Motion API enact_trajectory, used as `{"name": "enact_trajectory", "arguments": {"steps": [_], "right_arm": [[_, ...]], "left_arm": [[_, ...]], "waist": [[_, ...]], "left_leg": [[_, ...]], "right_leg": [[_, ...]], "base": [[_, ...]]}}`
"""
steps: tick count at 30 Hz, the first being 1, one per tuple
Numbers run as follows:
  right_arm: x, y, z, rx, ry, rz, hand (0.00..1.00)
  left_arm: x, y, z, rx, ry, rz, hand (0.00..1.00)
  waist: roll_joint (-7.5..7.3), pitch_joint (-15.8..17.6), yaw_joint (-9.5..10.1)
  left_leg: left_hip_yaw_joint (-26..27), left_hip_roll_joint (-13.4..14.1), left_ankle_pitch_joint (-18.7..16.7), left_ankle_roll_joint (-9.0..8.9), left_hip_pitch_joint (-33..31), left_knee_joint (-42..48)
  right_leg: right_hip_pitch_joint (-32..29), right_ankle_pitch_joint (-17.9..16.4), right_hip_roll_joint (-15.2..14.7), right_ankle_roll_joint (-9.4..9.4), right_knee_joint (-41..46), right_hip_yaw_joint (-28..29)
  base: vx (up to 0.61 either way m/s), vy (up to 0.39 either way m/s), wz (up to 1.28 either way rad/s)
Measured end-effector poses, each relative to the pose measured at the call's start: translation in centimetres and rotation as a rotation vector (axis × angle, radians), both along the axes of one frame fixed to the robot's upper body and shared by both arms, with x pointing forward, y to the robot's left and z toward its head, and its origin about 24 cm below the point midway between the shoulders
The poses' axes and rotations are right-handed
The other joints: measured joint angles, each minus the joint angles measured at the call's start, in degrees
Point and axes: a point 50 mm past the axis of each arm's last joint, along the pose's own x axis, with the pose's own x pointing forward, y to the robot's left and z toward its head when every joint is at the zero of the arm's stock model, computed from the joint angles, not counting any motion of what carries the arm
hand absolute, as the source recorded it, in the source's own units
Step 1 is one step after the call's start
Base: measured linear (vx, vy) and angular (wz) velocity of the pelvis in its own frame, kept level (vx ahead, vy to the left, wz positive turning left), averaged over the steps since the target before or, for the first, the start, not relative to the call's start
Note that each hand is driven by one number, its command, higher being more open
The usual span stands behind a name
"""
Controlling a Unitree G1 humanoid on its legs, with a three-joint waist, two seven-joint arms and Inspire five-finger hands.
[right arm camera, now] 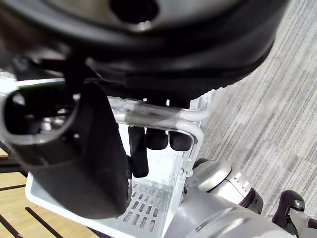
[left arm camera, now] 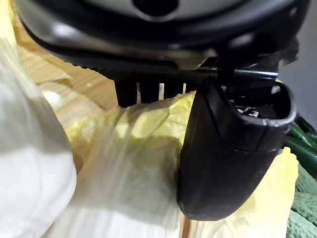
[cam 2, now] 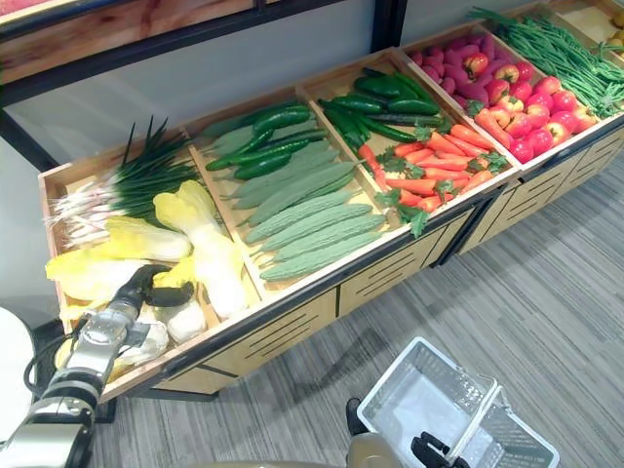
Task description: Pick vegetable in the basket
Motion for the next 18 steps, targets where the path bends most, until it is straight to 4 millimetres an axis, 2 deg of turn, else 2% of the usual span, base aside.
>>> {"name": "enact_trajectory", "arguments": {"steps": [6, 10, 14, 18], "right_arm": [[-0.3, 0.1, -0.1, 0.022, -0.003, -0.039, 0.00], [-0.7, 0.1, -0.3, 0.043, 0.007, -0.077, 0.00], [-1.5, -0.1, -0.4, 0.078, 0.002, -0.193, 0.00], [-2.7, -1.4, -0.1, 0.077, -0.040, -0.380, 0.00]], "left_arm": [[1.0, -1.6, 0.8, 0.015, -0.009, -0.077, 0.00], [1.5, -1.9, 2.2, 0.009, -0.063, -0.103, 0.00], [2.3, -2.3, 4.5, 0.027, -0.140, -0.149, 0.00], [3.4, -3.3, 7.2, 0.025, -0.250, -0.189, 0.00]], "waist": [[-0.20, 0.1, -0.03], [-1.05, -0.4, 0.12], [-2.13, -1.7, 0.29], [-3.13, -3.5, 0.41]], "left_leg": [[-1.4, 0.3, 0.2, -0.12, 0.3, 0.1], [-1.8, 0.4, 0.5, 0.05, 0.6, 0.1], [-2.0, 0.6, 0.8, 0.21, 1.0, 0.0], [-2.0, 0.5, 0.6, 0.36, 0.8, 0.0]], "right_leg": [[1.1, -0.4, 0.0, -0.25, 0.0, -1.3], [1.5, -0.6, 0.0, -0.51, 0.3, -1.6], [1.4, -0.8, 0.1, -0.78, 1.5, -1.7], [1.3, -1.3, 0.1, -0.42, 1.8, -1.3]], "base": [[0.01, -0.021, 0.12], [-0.02, -0.020, 0.05], [-0.07, -0.028, 0.01], [-0.10, -0.010, -0.01]]}}
